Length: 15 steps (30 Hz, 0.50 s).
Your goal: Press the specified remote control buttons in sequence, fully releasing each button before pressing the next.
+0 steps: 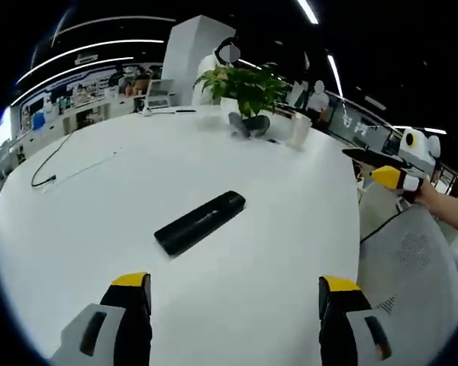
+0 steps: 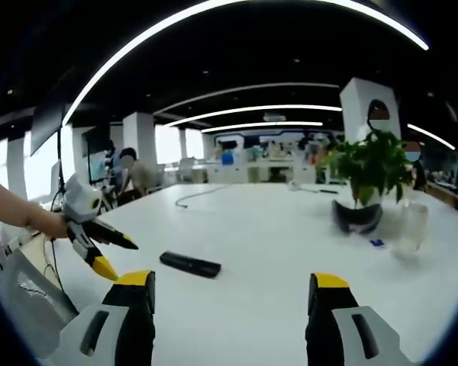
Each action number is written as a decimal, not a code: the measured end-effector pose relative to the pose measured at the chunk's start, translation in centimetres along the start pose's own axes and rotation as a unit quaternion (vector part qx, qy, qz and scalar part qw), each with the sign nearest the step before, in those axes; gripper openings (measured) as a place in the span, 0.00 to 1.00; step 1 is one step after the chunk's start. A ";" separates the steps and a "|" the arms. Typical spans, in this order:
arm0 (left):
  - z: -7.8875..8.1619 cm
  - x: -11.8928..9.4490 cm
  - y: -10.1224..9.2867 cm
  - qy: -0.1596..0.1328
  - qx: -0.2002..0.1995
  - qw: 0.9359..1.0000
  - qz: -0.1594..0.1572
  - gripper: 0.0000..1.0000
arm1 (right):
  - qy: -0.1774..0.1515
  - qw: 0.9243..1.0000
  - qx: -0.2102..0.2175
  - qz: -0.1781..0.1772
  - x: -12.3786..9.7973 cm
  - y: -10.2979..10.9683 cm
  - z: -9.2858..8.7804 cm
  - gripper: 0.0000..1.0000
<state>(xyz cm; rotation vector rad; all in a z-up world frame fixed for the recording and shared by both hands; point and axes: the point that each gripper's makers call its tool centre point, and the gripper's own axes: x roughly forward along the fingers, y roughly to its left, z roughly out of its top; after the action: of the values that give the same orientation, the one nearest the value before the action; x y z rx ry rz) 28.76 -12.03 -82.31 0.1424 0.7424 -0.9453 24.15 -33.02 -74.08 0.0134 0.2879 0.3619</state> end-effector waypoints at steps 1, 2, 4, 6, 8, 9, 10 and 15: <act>0.1 0.1 0.1 0.001 0.000 1.000 0.000 0.94 | 0.000 1.000 0.000 -0.001 0.0 0.0 0.0 0.81; 0.3 0.2 0.2 0.002 0.004 1.000 0.001 0.94 | 0.001 1.000 0.000 -0.001 0.0 -0.1 0.0 0.81; 0.5 0.5 0.3 0.006 0.011 1.000 -0.001 0.93 | 0.001 1.000 0.000 -0.002 0.0 -0.1 0.0 0.81; 0.7 0.7 0.5 0.009 0.017 1.000 -0.001 0.93 | 0.001 1.000 -0.001 -0.002 0.0 -0.1 0.0 0.81; 0.9 1.0 0.6 0.012 0.022 1.000 -0.002 0.93 | 0.002 1.000 -0.001 -0.002 0.0 -0.1 -0.1 0.81; 1.1 1.2 0.7 0.015 0.026 1.000 -0.003 0.93 | 0.002 1.000 -0.001 -0.003 0.0 -0.2 0.0 0.81; 1.1 1.3 0.7 0.018 0.030 0.999 -0.003 0.93 | 0.002 1.000 -0.001 -0.003 0.0 -0.2 0.0 0.81; 1.4 2.0 1.3 0.031 0.046 0.998 -0.004 0.92 | 0.003 1.000 0.000 -0.004 0.0 -0.3 -0.1 0.81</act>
<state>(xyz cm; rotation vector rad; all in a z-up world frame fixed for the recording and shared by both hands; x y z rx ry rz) 31.22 -13.19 -82.80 0.2501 0.7569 -0.9866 24.21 -33.29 -74.19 0.0113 0.2934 0.3532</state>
